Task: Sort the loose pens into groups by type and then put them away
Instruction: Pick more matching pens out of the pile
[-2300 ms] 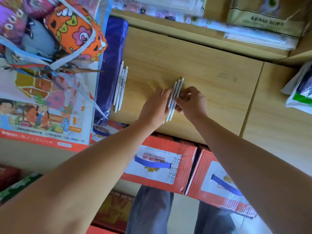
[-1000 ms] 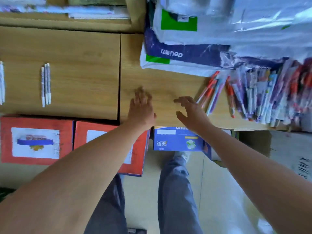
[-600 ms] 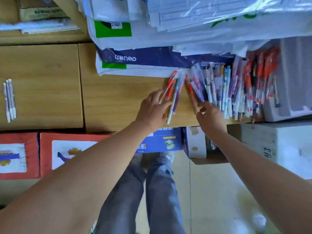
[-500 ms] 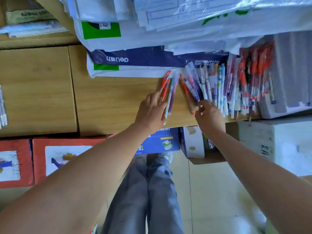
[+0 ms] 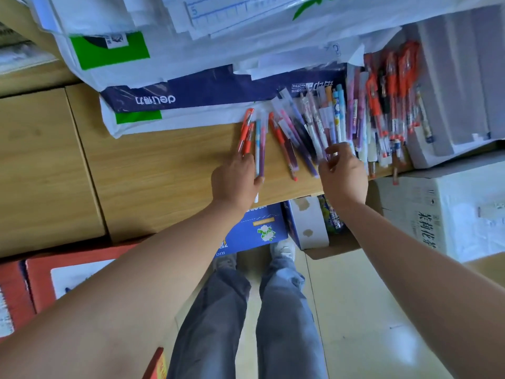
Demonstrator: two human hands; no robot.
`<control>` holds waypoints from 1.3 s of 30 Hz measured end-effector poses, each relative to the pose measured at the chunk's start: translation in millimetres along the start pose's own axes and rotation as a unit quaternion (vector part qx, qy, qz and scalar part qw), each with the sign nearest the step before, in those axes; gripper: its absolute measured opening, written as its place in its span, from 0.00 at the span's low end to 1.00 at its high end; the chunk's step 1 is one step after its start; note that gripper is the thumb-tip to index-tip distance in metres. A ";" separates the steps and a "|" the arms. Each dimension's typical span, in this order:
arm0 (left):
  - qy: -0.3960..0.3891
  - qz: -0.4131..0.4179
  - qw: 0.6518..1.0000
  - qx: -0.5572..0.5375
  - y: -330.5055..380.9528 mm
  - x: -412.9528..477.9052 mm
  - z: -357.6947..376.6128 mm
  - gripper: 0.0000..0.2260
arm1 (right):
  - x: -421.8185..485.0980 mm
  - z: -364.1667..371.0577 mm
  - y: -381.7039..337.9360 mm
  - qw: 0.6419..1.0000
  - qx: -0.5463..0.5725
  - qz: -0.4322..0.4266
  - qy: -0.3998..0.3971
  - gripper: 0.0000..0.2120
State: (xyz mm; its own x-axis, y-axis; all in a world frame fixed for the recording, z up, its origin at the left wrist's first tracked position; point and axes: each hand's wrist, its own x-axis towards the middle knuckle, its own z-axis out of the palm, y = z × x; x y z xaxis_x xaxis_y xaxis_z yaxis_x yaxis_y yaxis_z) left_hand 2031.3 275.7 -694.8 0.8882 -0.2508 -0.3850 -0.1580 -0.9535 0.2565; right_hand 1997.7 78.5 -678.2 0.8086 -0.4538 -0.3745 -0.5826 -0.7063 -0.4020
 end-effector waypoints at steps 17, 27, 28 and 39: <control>-0.037 -0.206 0.971 -0.118 34.5 7.8 -0.3 0.10 | 37.9 -29.2 34.8 0.995 -0.093 -0.020 -0.012 0.10; -0.043 -0.172 0.959 -0.221 44.0 10.5 -4.9 0.08 | 47.0 -25.9 26.2 0.992 -0.034 -0.096 -0.070 0.08; -0.049 -0.172 0.957 -0.228 46.9 11.4 -6.2 0.06 | 47.0 -28.4 25.8 0.992 -0.001 -0.102 -0.080 0.08; -0.146 -0.214 0.773 -0.579 90.4 19.5 -15.7 0.03 | 34.8 -39.1 19.8 0.918 0.185 -0.050 -0.347 0.05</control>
State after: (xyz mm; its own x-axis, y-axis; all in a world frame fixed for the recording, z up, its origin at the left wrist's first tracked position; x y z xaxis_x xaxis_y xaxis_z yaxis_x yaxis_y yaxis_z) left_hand 2041.2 187.3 -665.2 0.5901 -0.1429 -0.7946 0.7653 -0.2145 0.6069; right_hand 2017.6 27.5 -666.5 0.6866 0.1491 -0.7116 -0.6007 -0.4350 -0.6708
